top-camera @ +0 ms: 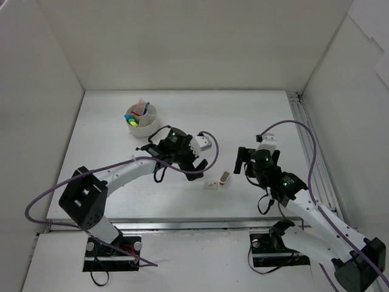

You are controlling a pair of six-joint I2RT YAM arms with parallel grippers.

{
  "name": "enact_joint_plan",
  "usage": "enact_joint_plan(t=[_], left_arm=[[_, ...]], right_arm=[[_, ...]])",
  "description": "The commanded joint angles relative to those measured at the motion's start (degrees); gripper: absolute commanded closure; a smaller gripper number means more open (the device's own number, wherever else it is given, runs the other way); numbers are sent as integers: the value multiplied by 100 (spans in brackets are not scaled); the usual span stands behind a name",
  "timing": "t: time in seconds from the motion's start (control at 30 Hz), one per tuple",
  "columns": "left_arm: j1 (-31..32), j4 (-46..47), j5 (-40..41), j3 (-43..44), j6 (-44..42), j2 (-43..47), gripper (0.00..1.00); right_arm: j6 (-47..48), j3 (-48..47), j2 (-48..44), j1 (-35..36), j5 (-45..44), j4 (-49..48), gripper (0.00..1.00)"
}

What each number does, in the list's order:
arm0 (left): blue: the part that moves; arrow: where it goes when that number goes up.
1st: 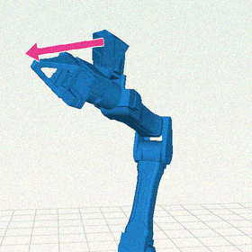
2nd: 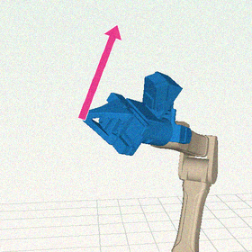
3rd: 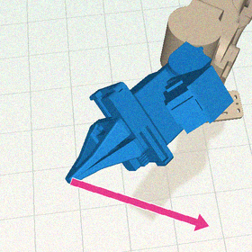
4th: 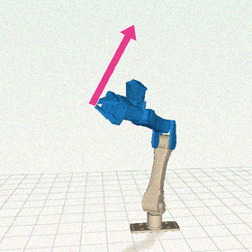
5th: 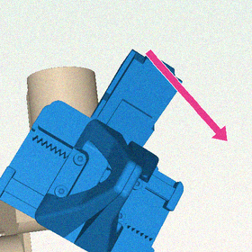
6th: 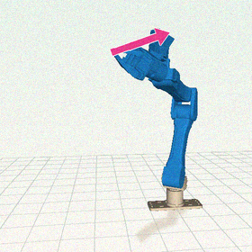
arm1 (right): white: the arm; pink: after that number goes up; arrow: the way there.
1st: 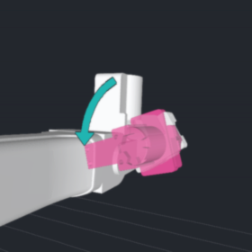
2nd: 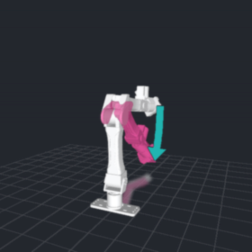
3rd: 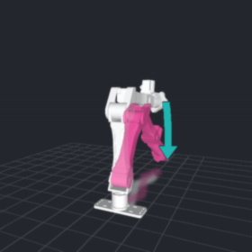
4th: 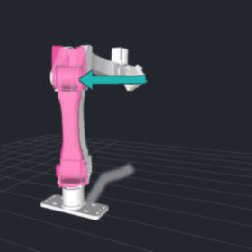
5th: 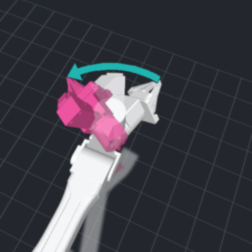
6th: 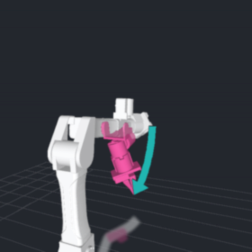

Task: Sort the stationery into containers
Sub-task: Pick up the stationery from the center of the board.

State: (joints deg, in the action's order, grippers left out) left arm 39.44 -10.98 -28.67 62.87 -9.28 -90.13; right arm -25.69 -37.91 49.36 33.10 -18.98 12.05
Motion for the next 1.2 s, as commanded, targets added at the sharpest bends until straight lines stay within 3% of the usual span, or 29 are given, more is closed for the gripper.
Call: enact_joint_plan(t=[0.0, 0.43, 0.7, 0.9, 1.0, 1.17], left_arm=[[520, 123, -193, 401, -250, -189, 0], [1196, -193, -8, 1253, -127, -1586, 1], [1321, -229, 335, 1114, 58, -1763, 10], [1461, -360, 1082, 1148, 207, -1921, 29], [1461, -448, 1433, 1210, 251, -2000, 51], [1514, -457, 1592, 1245, 286, -1991, 62]], right_arm=[[-181, -76, 73, -93, -202, 174, 2], [-270, -23, -410, -234, -264, 570, 2], [-270, 20, -550, -269, -273, 623, 2], [-322, 38, -638, -269, -308, 649, 2], [-314, 38, -682, -269, -290, 640, 2], [-287, 21, -718, -261, -334, 658, 2]])
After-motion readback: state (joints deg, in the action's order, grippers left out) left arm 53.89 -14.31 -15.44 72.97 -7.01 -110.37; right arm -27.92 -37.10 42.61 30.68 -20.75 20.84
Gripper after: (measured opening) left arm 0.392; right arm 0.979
